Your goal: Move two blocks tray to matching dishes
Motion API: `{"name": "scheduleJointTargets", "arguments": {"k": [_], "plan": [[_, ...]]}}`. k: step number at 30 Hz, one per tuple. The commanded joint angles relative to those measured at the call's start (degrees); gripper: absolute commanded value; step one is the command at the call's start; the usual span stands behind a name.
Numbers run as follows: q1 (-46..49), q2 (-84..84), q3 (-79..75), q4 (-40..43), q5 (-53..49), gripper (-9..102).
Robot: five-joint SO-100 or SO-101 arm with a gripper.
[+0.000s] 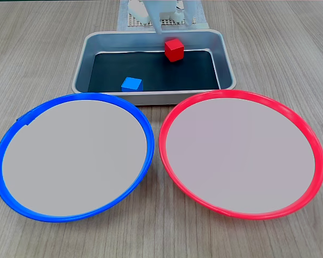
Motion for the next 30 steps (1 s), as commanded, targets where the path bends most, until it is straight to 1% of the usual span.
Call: {"name": "scheduleJointTargets", "arguments": {"k": [1, 6, 11, 13, 15, 18, 20, 22, 24, 26, 30], "plan": [[-1.85, -1.58, 0.0, -3.69, 2.64, 23], [-3.52, -3.52, 3.16, -10.02, 3.34, 24], [-3.52, -4.13, 5.36, -12.83, 1.76, 23], [-3.16, -3.96, 6.5, -13.89, 1.14, 14], [-3.08, -3.52, 6.77, -14.5, 1.58, 0], [-2.9, -3.08, 5.27, -13.54, 2.64, 0], [-3.78, -3.34, 1.14, -11.43, 6.5, 0], [-5.19, -4.39, -5.45, -10.99, 13.89, 0], [-6.15, -7.29, -13.97, -13.1, 23.64, 0], [-6.15, -12.57, -22.94, -15.12, 31.2, 0], [-6.24, -28.56, -39.81, -20.57, 43.15, 0]]}}
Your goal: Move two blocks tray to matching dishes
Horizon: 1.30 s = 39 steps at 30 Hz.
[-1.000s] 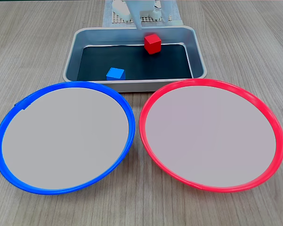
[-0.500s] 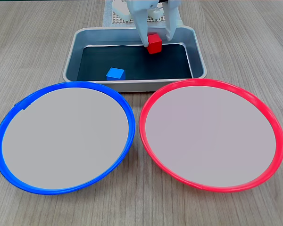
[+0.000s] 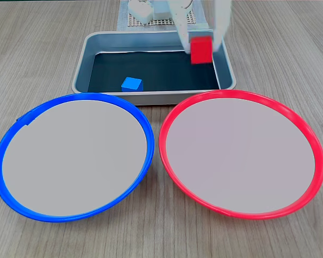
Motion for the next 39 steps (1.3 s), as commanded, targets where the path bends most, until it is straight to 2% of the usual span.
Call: {"name": "scheduleJointTargets", "arguments": {"k": [1, 6, 12, 14, 16, 18, 19, 20, 23, 27, 30, 32, 35, 39], "plan": [[-0.79, -10.46, -12.48, -5.19, 9.4, 0], [-2.02, -25.49, -22.5, -10.55, 12.57, 1], [-2.2, -33.05, -25.66, -14.68, 7.38, 26], [-1.93, -32.78, -25.22, -14.15, 5.36, 28], [-1.41, -31.03, -24.61, -12.48, 4.04, 24], [-0.53, -27.69, -24.17, -8.88, 3.16, 10], [0.26, -24.61, -23.64, -5.36, 2.55, 0], [1.58, -20.65, -23.12, -0.26, 1.32, 0], [5.71, -11.43, -19.69, 8.35, -0.79, 0], [13.45, -1.23, -10.37, 12.66, -5.54, 0], [19.86, 2.02, -0.62, 9.58, -12.92, 6], [21.8, 1.67, 3.08, 6.86, -16.96, 14], [23.03, 0.7, 8.53, 0.35, -21.18, 21], [22.68, -0.97, 13.27, -6.86, -23.03, 22]]}}
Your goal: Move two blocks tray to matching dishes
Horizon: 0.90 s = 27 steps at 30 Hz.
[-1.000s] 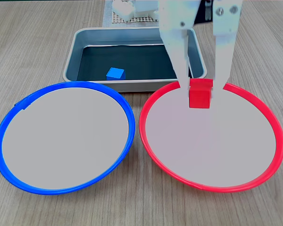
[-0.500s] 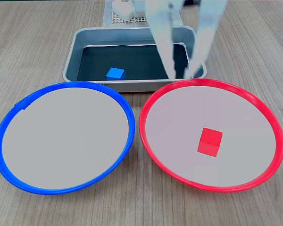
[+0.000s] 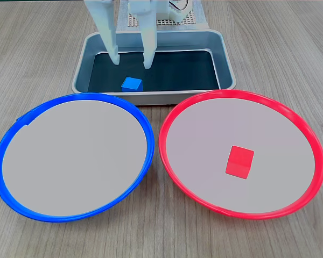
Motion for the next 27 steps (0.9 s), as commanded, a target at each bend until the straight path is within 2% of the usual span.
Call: {"name": "scheduleJointTargets", "arguments": {"k": [1, 9, 12, 27], "plan": [[-0.79, -0.44, 2.2, -5.63, -1.14, 22], [-2.64, -4.92, 3.6, -11.51, -0.62, 19], [-2.29, -6.42, 3.96, -13.62, -1.23, 11], [0.26, -3.25, 5.71, -10.63, -6.77, 14]]}}
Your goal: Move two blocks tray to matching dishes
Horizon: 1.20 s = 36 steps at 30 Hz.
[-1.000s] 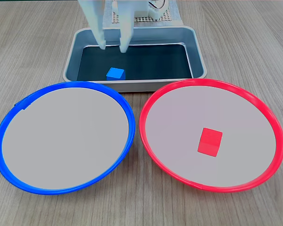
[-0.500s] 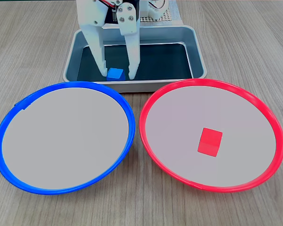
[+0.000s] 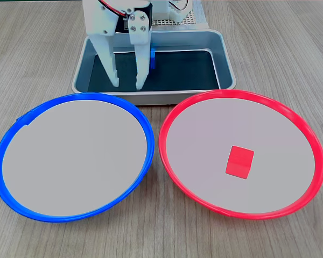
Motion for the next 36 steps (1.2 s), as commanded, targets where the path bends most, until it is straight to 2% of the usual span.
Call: {"name": "scheduleJointTargets", "arguments": {"k": [1, 4, 9, 12, 16, 18, 27, 36], "plan": [[0.26, 2.29, -0.09, 0.44, -0.7, 12], [0.35, 2.55, 0.35, 1.49, -1.49, 12], [0.0, 6.24, -2.64, 15.47, -12.04, 22], [-2.46, 7.73, -4.75, 20.74, -13.01, 21], [-5.71, 8.88, -9.93, 33.49, -12.83, 21], [-6.59, 9.93, -8.53, 35.68, -12.83, 21], [-5.89, 9.76, -2.29, 36.21, -12.66, 21], [-3.6, 8.79, 3.52, 25.75, -13.01, 21]]}}
